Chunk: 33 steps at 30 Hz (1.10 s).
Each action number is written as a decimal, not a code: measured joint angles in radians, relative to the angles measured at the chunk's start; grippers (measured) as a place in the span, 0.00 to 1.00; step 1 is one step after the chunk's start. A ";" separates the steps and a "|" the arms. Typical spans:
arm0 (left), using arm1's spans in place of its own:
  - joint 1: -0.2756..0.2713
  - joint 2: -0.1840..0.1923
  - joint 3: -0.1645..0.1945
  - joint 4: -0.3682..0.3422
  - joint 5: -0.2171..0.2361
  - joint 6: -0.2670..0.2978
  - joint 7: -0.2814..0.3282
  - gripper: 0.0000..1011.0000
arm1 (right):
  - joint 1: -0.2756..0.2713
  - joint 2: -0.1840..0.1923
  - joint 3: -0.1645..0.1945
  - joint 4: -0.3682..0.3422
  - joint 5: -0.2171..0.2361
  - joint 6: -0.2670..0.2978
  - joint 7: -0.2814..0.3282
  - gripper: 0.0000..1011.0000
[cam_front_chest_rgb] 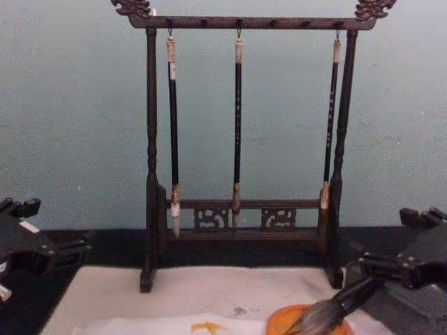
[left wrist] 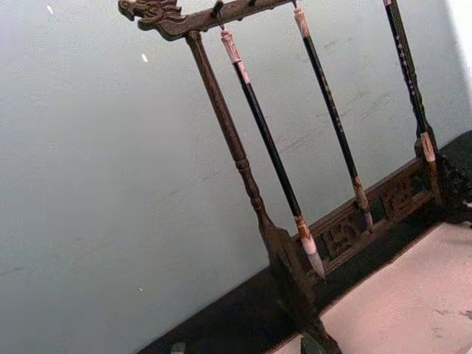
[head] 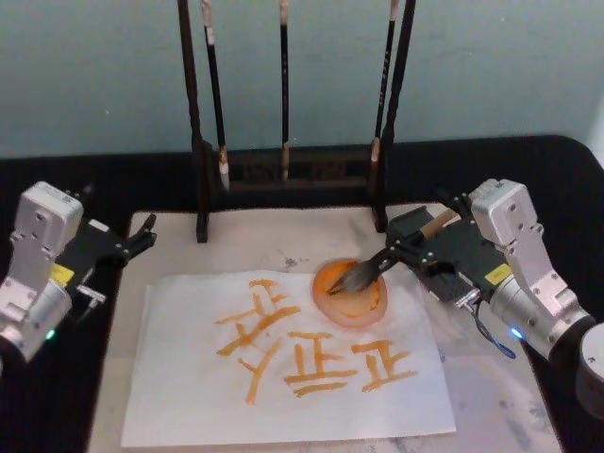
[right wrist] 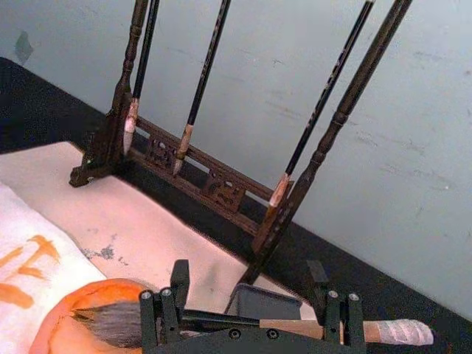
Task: Pick up the brush from the inkstone, write on the paper, then place the brush back to its original position.
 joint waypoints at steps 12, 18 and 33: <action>0.000 0.000 0.000 0.000 0.000 0.000 0.000 1.00 | 0.000 0.000 0.000 0.000 0.000 0.000 0.000 0.99; 0.000 0.000 0.000 0.000 0.000 0.000 0.000 1.00 | 0.000 0.000 0.000 0.000 0.000 0.000 0.000 0.99; 0.000 0.000 0.000 0.000 0.000 0.000 0.000 1.00 | 0.000 0.000 0.000 0.000 0.000 0.000 0.000 0.99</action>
